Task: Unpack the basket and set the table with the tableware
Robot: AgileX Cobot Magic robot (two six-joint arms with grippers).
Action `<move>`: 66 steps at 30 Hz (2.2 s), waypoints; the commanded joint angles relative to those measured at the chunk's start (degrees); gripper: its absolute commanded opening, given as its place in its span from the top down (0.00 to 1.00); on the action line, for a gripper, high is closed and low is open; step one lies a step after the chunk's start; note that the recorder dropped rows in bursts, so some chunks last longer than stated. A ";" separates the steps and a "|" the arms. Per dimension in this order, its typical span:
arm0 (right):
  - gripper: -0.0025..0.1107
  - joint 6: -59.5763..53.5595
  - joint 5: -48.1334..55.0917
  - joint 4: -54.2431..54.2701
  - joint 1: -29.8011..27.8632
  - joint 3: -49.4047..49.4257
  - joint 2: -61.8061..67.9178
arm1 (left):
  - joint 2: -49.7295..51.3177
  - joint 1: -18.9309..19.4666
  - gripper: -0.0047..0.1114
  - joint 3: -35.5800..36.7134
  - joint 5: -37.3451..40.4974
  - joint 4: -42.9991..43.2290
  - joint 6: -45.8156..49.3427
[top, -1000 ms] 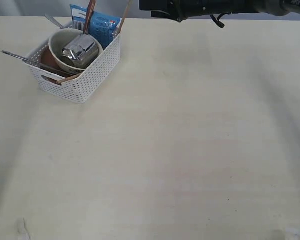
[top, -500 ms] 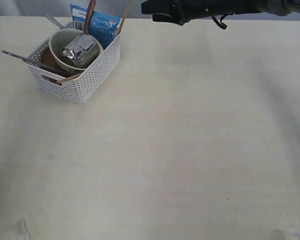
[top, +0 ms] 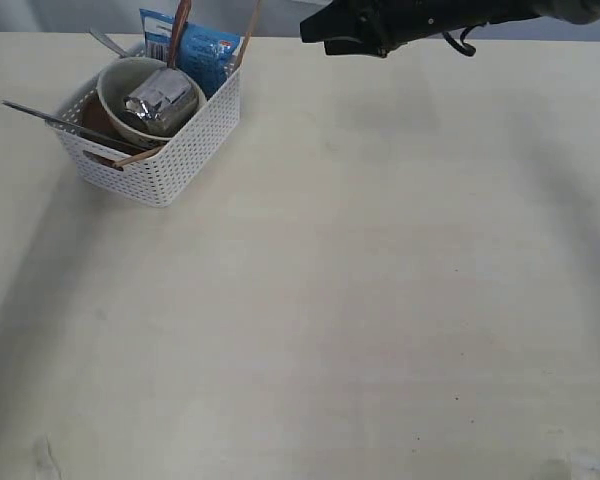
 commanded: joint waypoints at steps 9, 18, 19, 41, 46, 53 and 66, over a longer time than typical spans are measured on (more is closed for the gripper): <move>0.35 -0.04 1.35 -0.50 -0.59 -0.35 -0.78 | 0.59 0.02 0.33 -0.34 23.88 1.36 12.45; 0.35 -0.04 1.35 -0.77 -1.32 -0.35 -0.78 | 3.98 -0.17 0.33 -4.24 46.64 -30.12 51.88; 0.35 -0.04 1.35 -0.77 -1.32 -0.35 -0.78 | 5.10 -0.64 0.33 -6.22 50.81 -41.35 61.65; 0.35 0.35 3.12 -4.39 -1.33 -0.35 -0.78 | 35.62 -14.81 0.33 -42.54 40.94 -103.53 108.03; 0.35 0.35 3.02 -4.39 -1.33 -0.35 -0.78 | 39.44 -14.81 0.33 -44.77 40.16 -106.45 108.14; 0.35 0.35 2.81 -4.39 -1.33 -0.35 -0.78 | 40.11 -14.92 0.33 -44.94 39.47 -108.46 108.14; 0.35 0.35 2.41 -4.39 -1.33 -0.35 -0.78 | 39.73 -16.03 0.33 -45.05 38.20 -110.59 108.15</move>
